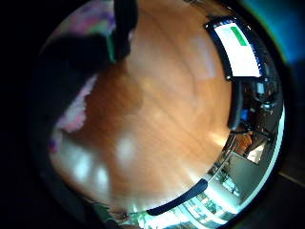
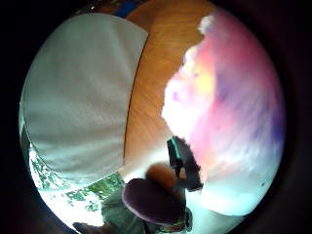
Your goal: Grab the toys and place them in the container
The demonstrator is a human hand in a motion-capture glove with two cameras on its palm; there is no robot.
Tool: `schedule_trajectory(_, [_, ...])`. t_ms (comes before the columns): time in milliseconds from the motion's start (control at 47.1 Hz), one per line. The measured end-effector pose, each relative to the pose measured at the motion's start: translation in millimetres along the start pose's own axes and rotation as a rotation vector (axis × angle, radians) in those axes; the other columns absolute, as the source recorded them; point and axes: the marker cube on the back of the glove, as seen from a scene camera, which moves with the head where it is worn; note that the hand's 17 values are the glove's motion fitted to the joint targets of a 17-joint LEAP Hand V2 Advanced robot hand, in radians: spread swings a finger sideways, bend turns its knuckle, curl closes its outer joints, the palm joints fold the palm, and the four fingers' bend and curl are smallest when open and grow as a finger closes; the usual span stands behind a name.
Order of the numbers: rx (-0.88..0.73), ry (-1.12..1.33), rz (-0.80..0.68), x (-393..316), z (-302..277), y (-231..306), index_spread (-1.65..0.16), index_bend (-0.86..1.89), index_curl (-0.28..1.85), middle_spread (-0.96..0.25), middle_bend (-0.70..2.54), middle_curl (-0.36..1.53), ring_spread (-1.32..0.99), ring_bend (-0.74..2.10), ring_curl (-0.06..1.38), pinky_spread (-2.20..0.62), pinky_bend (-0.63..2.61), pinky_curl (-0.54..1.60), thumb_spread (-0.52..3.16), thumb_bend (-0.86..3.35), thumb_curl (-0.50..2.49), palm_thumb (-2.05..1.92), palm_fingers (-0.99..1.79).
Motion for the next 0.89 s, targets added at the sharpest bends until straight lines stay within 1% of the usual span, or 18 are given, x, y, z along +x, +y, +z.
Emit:
schedule_trajectory(21, [0.007,-0.003,-0.003,-2.2,0.1,0.2,-0.28,0.56,0.48,-0.17,0.26,0.39,-0.12,0.28,0.30,-0.15,0.89,0.34,1.27,0.20,0.41,0.40,0.54])
schedule_trajectory(42, [0.012,-0.007,-0.015,-6.1,1.0,1.0,-0.27,0.53,0.47,-0.17,0.27,0.39,-0.14,0.30,0.30,-0.18,0.89,0.33,1.27,0.21,0.42,0.43,0.61])
schedule_trajectory(64, [0.015,-0.010,-0.036,-11.0,2.6,2.6,-0.26,0.49,0.47,-0.18,0.32,0.41,-0.17,0.40,0.33,-0.24,0.90,0.33,1.26,0.22,0.43,0.46,0.78])
schedule_trajectory(85, [0.017,-0.009,-0.059,-15.6,4.1,4.6,-0.26,0.47,0.47,-0.18,0.32,0.41,-0.19,0.41,0.32,-0.27,0.89,0.32,1.24,0.22,0.44,0.48,0.79])
schedule_trajectory(127, [0.031,0.004,-0.078,-18.7,3.6,8.3,-0.26,0.46,0.50,-0.19,0.35,0.44,-0.23,0.54,0.38,-0.30,0.88,0.33,1.18,0.24,0.47,0.56,0.90])
schedule_trajectory(212, [0.059,0.037,0.026,-8.1,-9.1,11.4,-0.27,0.48,0.55,-0.21,0.46,0.50,-0.28,0.66,0.44,-0.33,0.87,0.36,1.00,0.25,0.54,0.67,0.99])
schedule_trajectory(255, [0.013,0.051,0.000,-14.1,-8.5,15.7,-0.28,0.49,0.57,-0.23,0.53,0.53,-0.30,0.70,0.47,-0.34,0.86,0.36,0.91,0.25,0.57,0.71,1.08])
schedule_trajectory(318, [-0.109,0.056,-0.055,-19.0,-8.9,22.9,-0.30,0.55,0.62,-0.26,0.63,0.57,-0.32,0.78,0.51,-0.36,0.86,0.38,0.79,0.24,0.60,0.72,1.20])
schedule_trajectory(382, [-0.196,0.035,-0.047,-10.2,-21.5,29.3,-0.31,0.59,0.66,-0.28,0.68,0.60,-0.33,0.84,0.54,-0.37,0.88,0.40,0.70,0.21,0.63,0.71,1.21])
schedule_trajectory(446, [-0.196,0.032,-0.022,-1.6,-43.9,36.0,-0.32,0.61,0.70,-0.30,0.71,0.63,-0.33,0.87,0.56,-0.38,0.93,0.42,0.65,0.18,0.65,0.69,1.18])
schedule_trajectory(530, [-0.144,-0.010,-0.007,36.8,-103.6,51.6,-0.34,0.62,0.75,-0.31,0.69,0.64,-0.33,0.89,0.58,-0.39,1.04,0.46,0.62,0.13,0.67,0.64,1.11])
schedule_trajectory(573, [-0.103,-0.033,0.034,47.4,-134.6,57.7,-0.34,0.62,0.77,-0.31,0.69,0.65,-0.33,0.90,0.58,-0.39,1.06,0.47,0.61,0.11,0.68,0.62,1.09])
schedule_trajectory(637, [-0.006,-0.024,0.174,20.2,-176.1,62.8,-0.35,0.62,0.80,-0.32,0.70,0.67,-0.33,0.92,0.59,-0.38,1.09,0.48,0.60,0.09,0.70,0.62,1.07])
schedule_trajectory(658, [0.020,-0.012,0.179,9.0,-189.7,66.5,-0.35,0.62,0.81,-0.32,0.70,0.68,-0.33,0.92,0.59,-0.39,1.10,0.49,0.59,0.09,0.71,0.62,1.06])
schedule_trajectory(679, [0.039,0.017,0.141,-1.5,-202.6,72.2,-0.36,0.61,0.82,-0.32,0.70,0.68,-0.33,0.93,0.60,-0.38,1.10,0.49,0.59,0.08,0.71,0.61,1.06])
schedule_trajectory(743, [0.081,0.163,-0.095,-33.8,-238.3,94.4,-0.36,0.61,0.85,-0.33,0.71,0.70,-0.33,0.94,0.60,-0.38,1.12,0.50,0.57,0.07,0.73,0.62,1.06])
schedule_trajectory(764, [0.101,0.181,-0.135,-46.9,-251.1,100.1,-0.36,0.61,0.86,-0.33,0.71,0.70,-0.33,0.94,0.60,-0.38,1.12,0.50,0.57,0.06,0.73,0.62,1.05])
schedule_trajectory(891, [0.213,0.217,-0.230,-133.5,-317.5,118.1,-0.37,0.60,0.92,-0.33,0.71,0.73,-0.33,0.96,0.61,-0.38,1.14,0.51,0.56,0.04,0.77,0.62,1.04])
